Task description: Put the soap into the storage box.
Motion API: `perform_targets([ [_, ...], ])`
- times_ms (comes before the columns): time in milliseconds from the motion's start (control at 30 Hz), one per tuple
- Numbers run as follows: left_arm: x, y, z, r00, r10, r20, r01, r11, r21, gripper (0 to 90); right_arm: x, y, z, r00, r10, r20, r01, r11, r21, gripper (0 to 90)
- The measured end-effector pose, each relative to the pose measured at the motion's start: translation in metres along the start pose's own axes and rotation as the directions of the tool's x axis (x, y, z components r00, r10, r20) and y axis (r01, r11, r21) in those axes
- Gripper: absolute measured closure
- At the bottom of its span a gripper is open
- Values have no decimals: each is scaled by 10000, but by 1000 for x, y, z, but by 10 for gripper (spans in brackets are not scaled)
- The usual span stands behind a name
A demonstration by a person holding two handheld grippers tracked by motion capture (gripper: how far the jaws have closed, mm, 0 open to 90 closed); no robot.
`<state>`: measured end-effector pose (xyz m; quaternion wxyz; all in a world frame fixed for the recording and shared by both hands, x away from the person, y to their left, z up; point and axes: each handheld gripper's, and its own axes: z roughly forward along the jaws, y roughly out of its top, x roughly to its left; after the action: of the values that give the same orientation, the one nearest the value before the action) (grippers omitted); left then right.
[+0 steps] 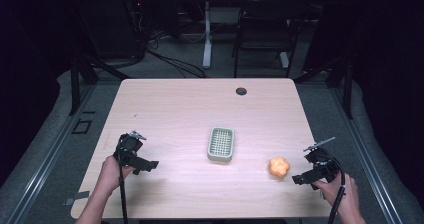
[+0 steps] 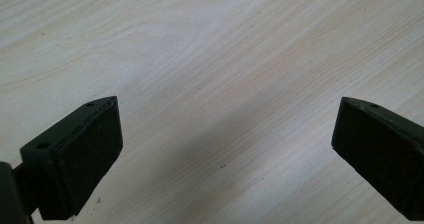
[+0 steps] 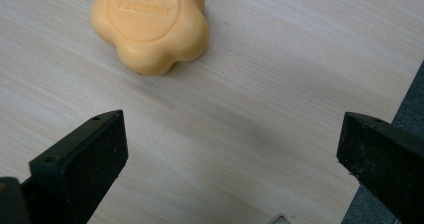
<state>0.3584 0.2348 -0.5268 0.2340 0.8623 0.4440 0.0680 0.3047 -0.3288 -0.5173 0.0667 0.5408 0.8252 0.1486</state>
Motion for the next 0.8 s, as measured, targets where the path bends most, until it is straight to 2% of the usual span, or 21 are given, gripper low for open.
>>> perform_targets([
  [467, -1, 0, 0, 10000, 34, 1, -34, 10000, -26, 0, 5, 2, 3, 9996, -272, 0, 271, 9991, 319, 19],
  [533, -1, 0, 0, 10000, 41, 43, -42, 10000, 15, 0, 5, 3, 3, 9987, -497, 65, 492, 9974, 528, 18],
  [567, -1, 0, 0, 10000, 44, 43, -44, 10000, 23, 0, 6, 2, 5, 9996, -270, 13, 269, 9993, 258, 17],
  [633, -1, 0, 0, 10000, 44, 18, -44, 10000, -3, 0, 6, 4, 4, 9987, -500, -2, 500, 9976, 476, 16],
  [800, -1, 0, 0, 10000, 42, 67, -42, 10000, 10, 0, 8, 7, 3, 9980, -625, -109, 629, 9972, 416, 15],
])
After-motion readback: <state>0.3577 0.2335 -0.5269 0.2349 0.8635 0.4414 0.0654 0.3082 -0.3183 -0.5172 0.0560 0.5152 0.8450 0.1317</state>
